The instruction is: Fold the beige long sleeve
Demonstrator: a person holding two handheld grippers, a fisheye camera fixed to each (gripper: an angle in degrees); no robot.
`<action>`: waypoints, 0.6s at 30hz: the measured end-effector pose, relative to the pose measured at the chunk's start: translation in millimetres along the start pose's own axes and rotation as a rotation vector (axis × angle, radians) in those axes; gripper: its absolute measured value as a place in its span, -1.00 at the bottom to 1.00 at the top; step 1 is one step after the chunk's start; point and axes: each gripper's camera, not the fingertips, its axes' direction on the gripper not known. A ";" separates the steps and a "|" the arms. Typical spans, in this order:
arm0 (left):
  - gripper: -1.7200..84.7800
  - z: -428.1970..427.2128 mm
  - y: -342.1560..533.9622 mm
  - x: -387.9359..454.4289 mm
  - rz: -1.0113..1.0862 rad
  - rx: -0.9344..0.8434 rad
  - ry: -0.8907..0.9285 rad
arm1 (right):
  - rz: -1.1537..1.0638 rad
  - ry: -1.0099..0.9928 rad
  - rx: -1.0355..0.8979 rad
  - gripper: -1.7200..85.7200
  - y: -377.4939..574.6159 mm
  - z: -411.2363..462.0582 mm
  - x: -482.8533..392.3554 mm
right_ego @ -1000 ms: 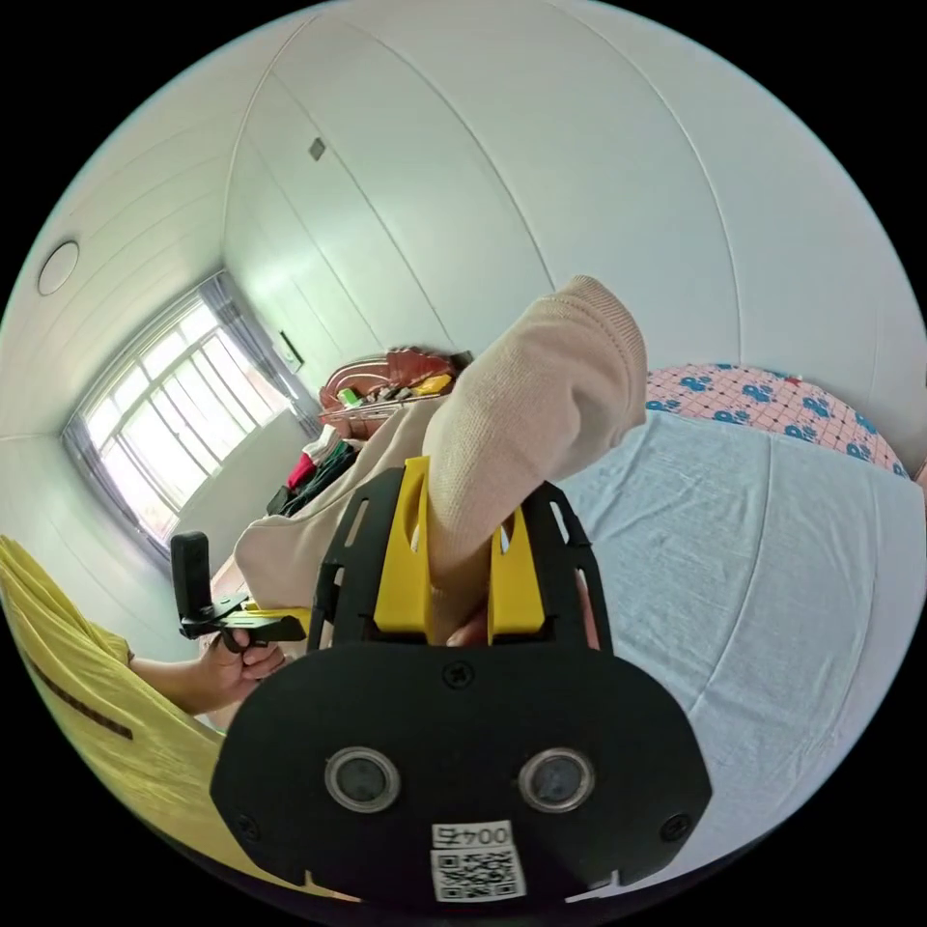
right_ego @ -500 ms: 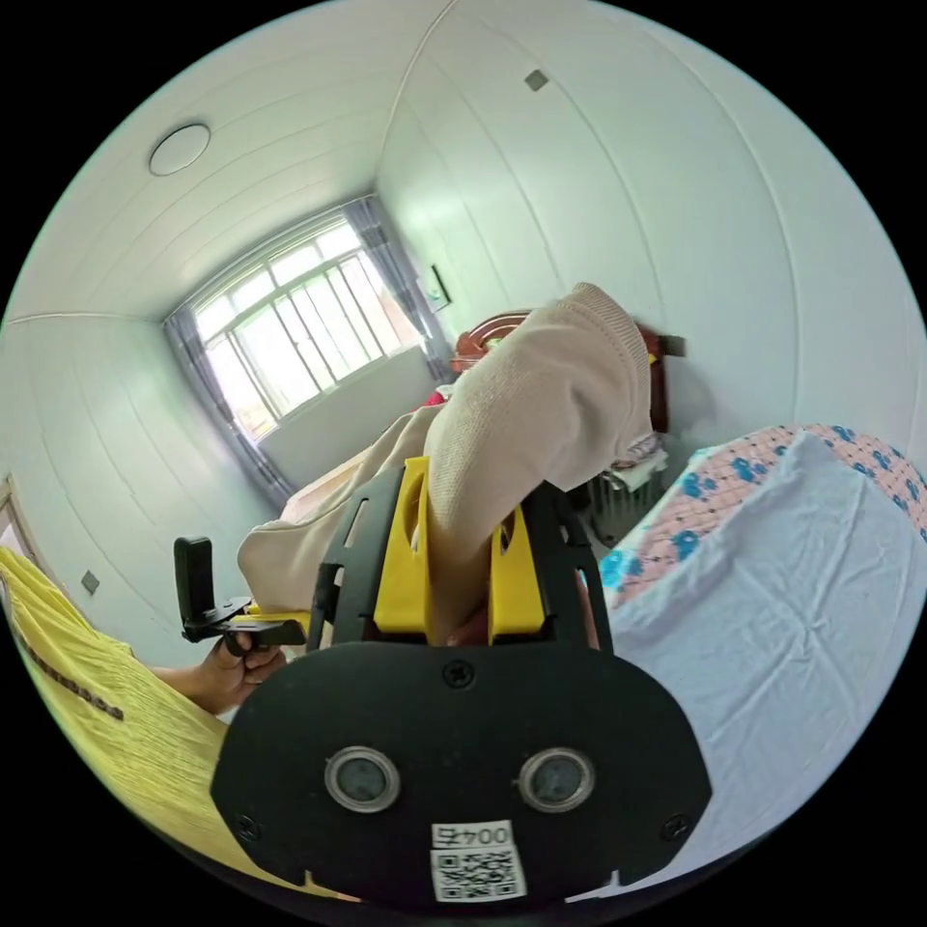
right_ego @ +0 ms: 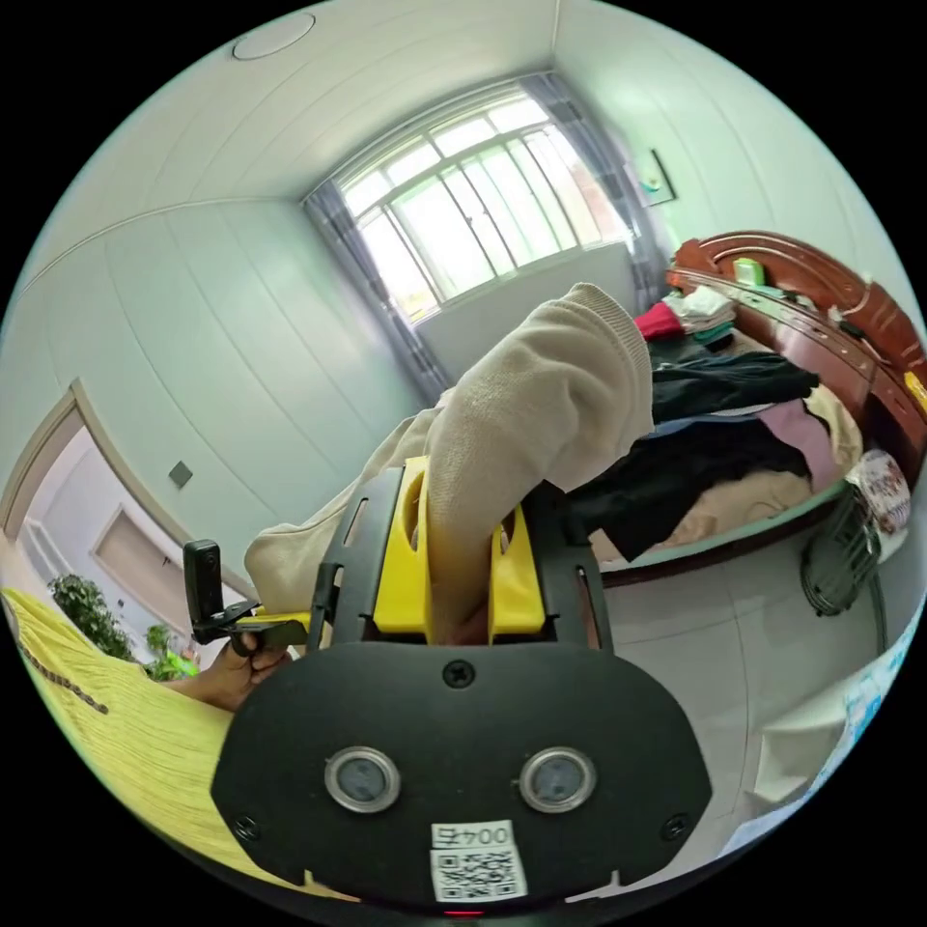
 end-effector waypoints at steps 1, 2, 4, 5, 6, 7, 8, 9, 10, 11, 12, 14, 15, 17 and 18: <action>-0.66 -18.8 -4.3 -22.0 -0.044 0.026 -0.021 | -0.024 -0.034 -0.040 -0.77 0.7 42.8 -3.7; -0.66 -36.3 -9.6 -43.6 -0.088 0.051 -0.043 | -0.049 -0.068 -0.078 -0.77 1.8 86.8 -6.6; -0.66 -59.9 -20.5 -75.4 -0.147 0.083 -0.078 | -0.078 -0.122 -0.130 -0.77 4.1 151.3 -9.0; -0.66 -74.7 -30.3 -96.8 -0.184 0.100 -0.104 | -0.096 -0.154 -0.161 -0.76 5.9 194.6 -10.1; -0.66 -81.8 -36.0 -107.4 -0.201 0.108 -0.118 | -0.103 -0.170 -0.176 -0.76 6.8 216.2 -10.3; -0.66 -95.5 -48.7 -128.3 -0.231 0.123 -0.146 | -0.118 -0.202 -0.206 -0.76 7.9 259.1 -10.6; -0.66 -108.2 -62.8 -149.5 -0.265 0.140 -0.169 | -0.134 -0.235 -0.237 -0.76 7.7 302.1 -10.0; -0.66 -113.8 -70.1 -159.5 -0.282 0.149 -0.178 | -0.141 -0.252 -0.254 -0.76 6.9 323.5 -9.5; -0.66 -124.8 -86.3 -180.2 -0.318 0.169 -0.196 | -0.153 -0.285 -0.287 -0.76 4.0 365.9 -8.3; -0.66 -135.0 -103.6 -200.5 -0.352 0.188 -0.211 | -0.167 -0.313 -0.321 -0.76 -0.1 407.2 -7.5; -0.66 -139.9 -112.6 -210.4 -0.367 0.197 -0.219 | -0.175 -0.327 -0.338 -0.76 -2.3 427.5 -7.3; -0.66 -158.3 -147.9 -251.1 -0.432 0.230 -0.236 | -0.206 -0.372 -0.406 -0.76 -10.5 506.0 -7.2; -0.66 -162.9 -156.7 -261.4 -0.444 0.237 -0.239 | -0.214 -0.382 -0.421 -0.76 -12.1 524.6 -7.3; -0.66 -181.7 -188.4 -302.4 -0.484 0.260 -0.252 | -0.231 -0.415 -0.475 -0.76 -14.2 597.0 -6.9; -0.66 -186.7 -195.8 -312.6 -0.492 0.263 -0.254 | -0.232 -0.423 -0.491 -0.76 -13.8 614.7 -6.8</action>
